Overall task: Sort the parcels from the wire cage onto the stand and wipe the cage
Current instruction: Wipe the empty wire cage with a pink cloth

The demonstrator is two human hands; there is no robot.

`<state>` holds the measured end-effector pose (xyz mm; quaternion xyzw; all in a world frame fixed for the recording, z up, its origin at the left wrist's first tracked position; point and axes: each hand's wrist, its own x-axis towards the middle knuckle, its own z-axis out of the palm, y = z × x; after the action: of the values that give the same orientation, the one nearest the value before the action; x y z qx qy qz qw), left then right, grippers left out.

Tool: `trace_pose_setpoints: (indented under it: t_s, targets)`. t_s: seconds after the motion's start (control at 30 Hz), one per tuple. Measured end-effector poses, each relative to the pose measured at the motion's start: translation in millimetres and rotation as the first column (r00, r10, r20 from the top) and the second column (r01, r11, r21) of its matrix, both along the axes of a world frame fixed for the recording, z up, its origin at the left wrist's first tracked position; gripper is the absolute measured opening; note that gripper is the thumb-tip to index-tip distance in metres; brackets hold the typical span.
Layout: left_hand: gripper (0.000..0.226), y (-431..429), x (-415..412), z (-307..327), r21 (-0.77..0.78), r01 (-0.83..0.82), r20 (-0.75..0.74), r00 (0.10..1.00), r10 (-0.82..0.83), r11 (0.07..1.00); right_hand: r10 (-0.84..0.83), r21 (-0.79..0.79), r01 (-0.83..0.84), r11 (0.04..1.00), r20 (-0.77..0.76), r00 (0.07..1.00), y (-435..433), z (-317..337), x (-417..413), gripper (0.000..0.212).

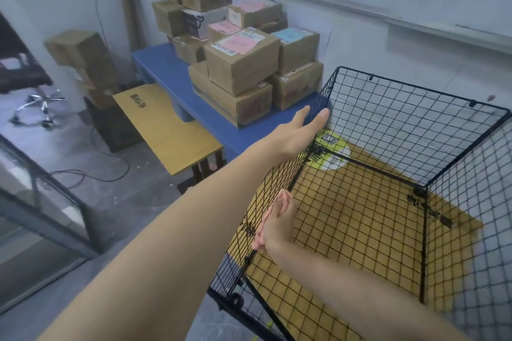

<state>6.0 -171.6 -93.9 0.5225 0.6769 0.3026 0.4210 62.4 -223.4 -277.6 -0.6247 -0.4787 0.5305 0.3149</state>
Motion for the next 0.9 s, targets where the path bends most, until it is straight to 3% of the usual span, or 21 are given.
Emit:
trace_pose_setpoints:
  t_s: [0.1, 0.43, 0.53, 0.67, 0.77, 0.9]
  targets:
    - [0.079, 1.2, -0.1, 1.4, -0.007, -0.001, 0.000, 1.000, 0.001, 1.000, -0.012, -0.161, 0.016, 0.987, 0.027, 1.000, -1.4, -6.2, 0.3, 0.041]
    - [0.075, 3.8, -0.9, -0.3, 0.012, 0.001, -0.049, 0.999, -0.001, 1.000, 0.044, -0.245, -0.048, 0.968, -0.025, 0.999, 4.1, 1.0, 10.4, 0.034]
    - [0.074, 4.1, -1.8, -0.9, 0.023, 0.002, -0.029, 1.000, -0.001, 1.000, 0.050, -0.155, -0.056, 0.986, -0.046, 0.998, 0.1, 19.7, 18.0, 0.022]
    - [0.070, 1.4, -1.1, 4.6, -0.003, 0.015, 0.068, 0.998, -0.015, 1.000, 0.156, 0.104, -0.141, 0.985, -0.151, 0.976, -6.6, 60.6, 34.4, 0.014]
    - [0.063, -4.4, 3.2, 11.6, 0.013, 0.036, 0.127, 0.991, -0.037, 0.999, 0.254, 0.207, -0.198, 0.958, -0.295, 0.921, -20.7, 96.4, 43.1, 0.037]
    - [0.063, -11.0, 4.0, 18.6, -0.024, 0.103, 0.007, 0.995, -0.103, 0.994, 0.393, 0.310, -0.290, 0.906, -0.354, 0.849, -50.4, 126.4, 41.1, 0.053]
